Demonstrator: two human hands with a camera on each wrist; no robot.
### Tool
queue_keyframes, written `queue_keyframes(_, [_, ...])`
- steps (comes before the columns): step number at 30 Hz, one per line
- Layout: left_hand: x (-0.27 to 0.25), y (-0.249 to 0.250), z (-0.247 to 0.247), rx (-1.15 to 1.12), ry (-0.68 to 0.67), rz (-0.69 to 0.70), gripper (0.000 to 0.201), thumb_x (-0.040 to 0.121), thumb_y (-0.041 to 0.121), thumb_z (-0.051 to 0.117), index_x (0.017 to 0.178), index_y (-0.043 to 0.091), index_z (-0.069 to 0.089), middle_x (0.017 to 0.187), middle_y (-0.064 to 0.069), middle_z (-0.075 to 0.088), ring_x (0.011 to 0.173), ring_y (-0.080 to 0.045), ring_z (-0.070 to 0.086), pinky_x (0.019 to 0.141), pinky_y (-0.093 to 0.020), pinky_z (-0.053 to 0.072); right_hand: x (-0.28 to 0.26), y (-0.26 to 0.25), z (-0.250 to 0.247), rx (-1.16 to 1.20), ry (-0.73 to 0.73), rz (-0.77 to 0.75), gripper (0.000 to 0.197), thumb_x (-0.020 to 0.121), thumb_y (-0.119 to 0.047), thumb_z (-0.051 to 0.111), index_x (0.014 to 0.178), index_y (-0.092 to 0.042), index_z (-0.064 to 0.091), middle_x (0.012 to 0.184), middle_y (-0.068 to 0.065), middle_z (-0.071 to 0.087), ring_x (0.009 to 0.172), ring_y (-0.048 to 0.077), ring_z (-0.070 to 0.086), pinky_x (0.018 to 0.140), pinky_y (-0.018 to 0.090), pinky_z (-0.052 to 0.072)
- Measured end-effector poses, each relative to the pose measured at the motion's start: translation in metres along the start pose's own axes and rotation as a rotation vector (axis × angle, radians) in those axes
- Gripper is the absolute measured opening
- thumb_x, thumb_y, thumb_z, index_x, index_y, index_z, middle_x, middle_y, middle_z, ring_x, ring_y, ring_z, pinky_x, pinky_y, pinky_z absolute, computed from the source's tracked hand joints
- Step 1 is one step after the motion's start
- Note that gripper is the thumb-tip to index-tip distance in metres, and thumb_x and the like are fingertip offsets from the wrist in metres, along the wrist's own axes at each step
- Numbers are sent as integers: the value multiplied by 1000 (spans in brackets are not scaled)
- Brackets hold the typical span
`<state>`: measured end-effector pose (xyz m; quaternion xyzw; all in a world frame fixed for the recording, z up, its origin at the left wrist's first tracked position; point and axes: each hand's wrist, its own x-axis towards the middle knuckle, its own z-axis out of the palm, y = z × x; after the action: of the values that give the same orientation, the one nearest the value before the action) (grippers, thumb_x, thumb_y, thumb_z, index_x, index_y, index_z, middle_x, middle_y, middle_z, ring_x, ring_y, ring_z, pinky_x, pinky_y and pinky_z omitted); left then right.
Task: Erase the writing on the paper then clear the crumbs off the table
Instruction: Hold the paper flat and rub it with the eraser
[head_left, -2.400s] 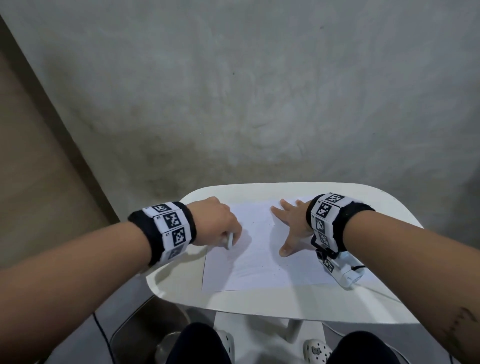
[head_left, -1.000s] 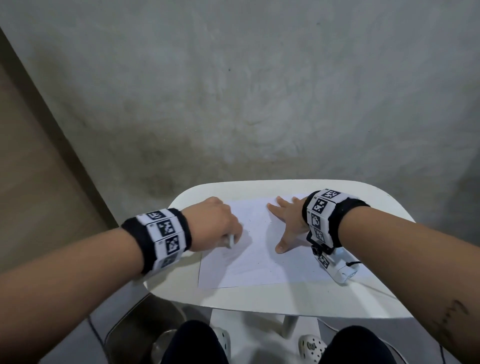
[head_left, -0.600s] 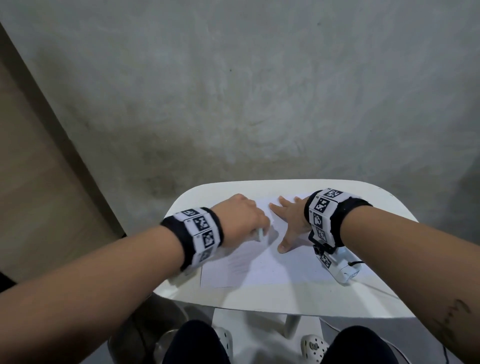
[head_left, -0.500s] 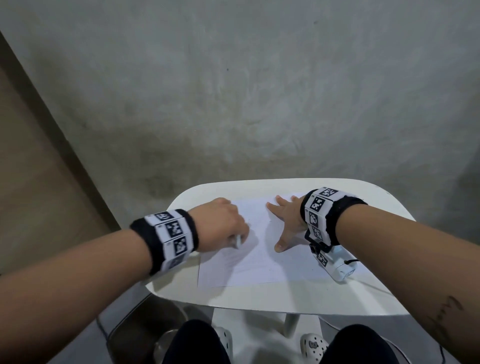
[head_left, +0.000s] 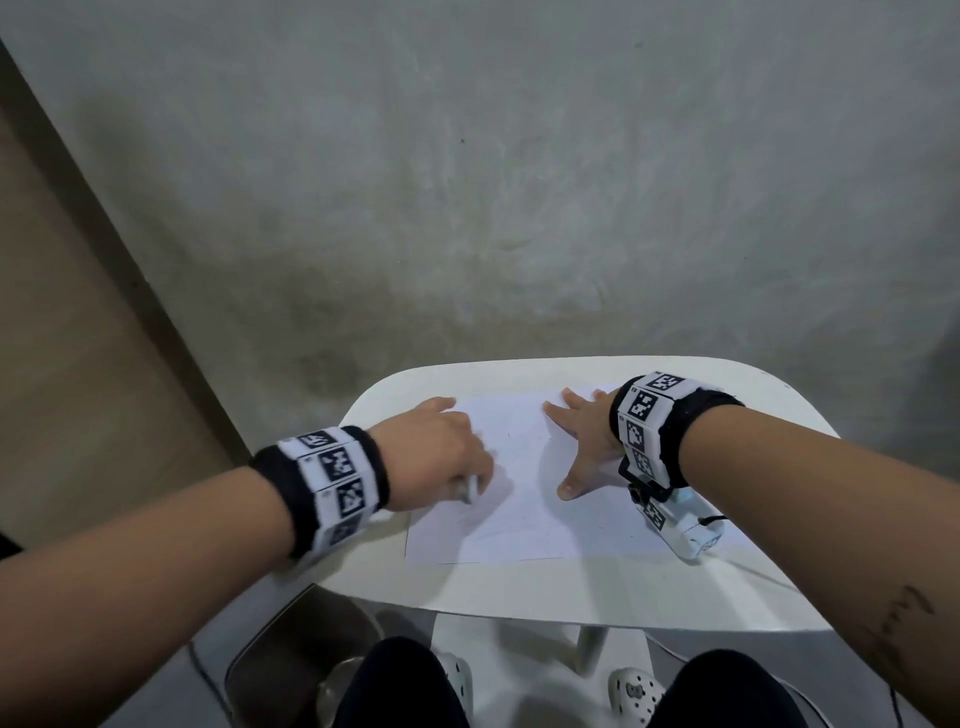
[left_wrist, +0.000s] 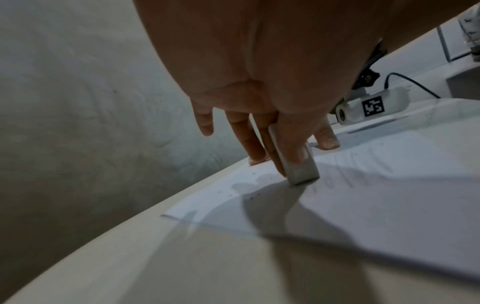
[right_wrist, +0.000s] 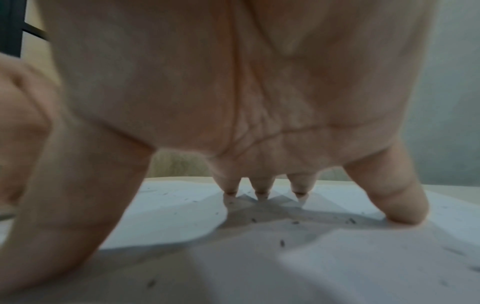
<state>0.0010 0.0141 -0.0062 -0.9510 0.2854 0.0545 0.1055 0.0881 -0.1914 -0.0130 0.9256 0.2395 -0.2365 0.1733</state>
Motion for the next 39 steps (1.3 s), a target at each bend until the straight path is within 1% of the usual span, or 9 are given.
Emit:
queue_keyframes(4, [-19, -12, 1, 10, -101, -19, 14, 93, 37, 56, 104, 34, 63, 94, 14, 64, 107, -7, 48, 115, -38, 11, 1, -1, -1, -3, -1, 4, 116, 74, -70, 60, 150, -30, -17, 158, 1, -21, 148, 30, 0, 116, 50, 12])
queue_keyframes(9, [29, 9, -10, 4, 32, -19, 20, 94, 30, 53, 112, 34, 61, 108, 14, 63, 113, -13, 47, 115, -40, 12, 3, -1, -3, 3, -43, 17, 118, 72, -71, 60, 149, -32, -20, 158, -1, -24, 148, 29, -3, 116, 51, 11])
queue_keyframes(12, [43, 16, -8, 9, 82, 7, 20, 94, 24, 52, 109, 33, 60, 104, 14, 63, 110, -14, 49, 115, -40, 13, 1, 0, -3, -12, -42, 25, 117, 73, -72, 59, 149, -32, -20, 158, -2, -23, 148, 29, -2, 115, 52, 13])
queue_keyframes(18, [3, -1, -4, 37, -59, 4, 17, 95, 30, 52, 109, 32, 62, 102, 11, 64, 108, -12, 50, 117, -38, 10, -6, -1, -2, 8, 6, -1, 114, 76, -67, 61, 151, -28, -15, 159, 1, -19, 148, 30, 1, 115, 50, 14])
queue_keyframes(21, [13, 0, -14, 74, -116, 10, 19, 93, 30, 52, 108, 33, 63, 101, 10, 65, 111, -12, 50, 116, -40, 10, -5, -4, -3, 8, 6, 11, 114, 76, -68, 60, 151, -28, -16, 159, 2, -19, 148, 31, 0, 115, 51, 13])
queue_keyframes(26, [54, 34, -26, 184, 53, 77, 26, 95, 25, 47, 117, 33, 59, 113, 9, 64, 114, -17, 50, 112, -39, 19, -16, -5, -4, -61, 36, -35, 99, 85, -62, 54, 153, -26, -8, 160, 5, -13, 147, 32, 1, 116, 46, 11])
queue_keyframes(30, [30, 22, -11, 36, 43, 30, 22, 96, 28, 49, 114, 31, 61, 112, 9, 64, 114, -17, 50, 113, -37, 12, -2, -1, -1, 21, 3, 16, 118, 72, -70, 62, 150, -30, -17, 159, 1, -19, 148, 31, 0, 116, 51, 12])
queue_keyframes(34, [-6, 2, 0, 47, -43, 26, 18, 96, 35, 51, 111, 34, 60, 106, 12, 63, 113, -11, 49, 117, -39, 7, 0, -3, 1, 23, 22, 3, 116, 73, -69, 62, 151, -29, -14, 159, 1, -18, 148, 32, 1, 115, 51, 13])
queue_keyframes(39, [-11, 1, 5, 48, -51, 4, 17, 97, 33, 47, 109, 35, 59, 101, 11, 62, 111, -11, 49, 117, -39, 6, -5, 4, -3, 49, 29, -21, 113, 74, -66, 63, 152, -28, -9, 160, 1, -13, 148, 29, 3, 116, 49, 13])
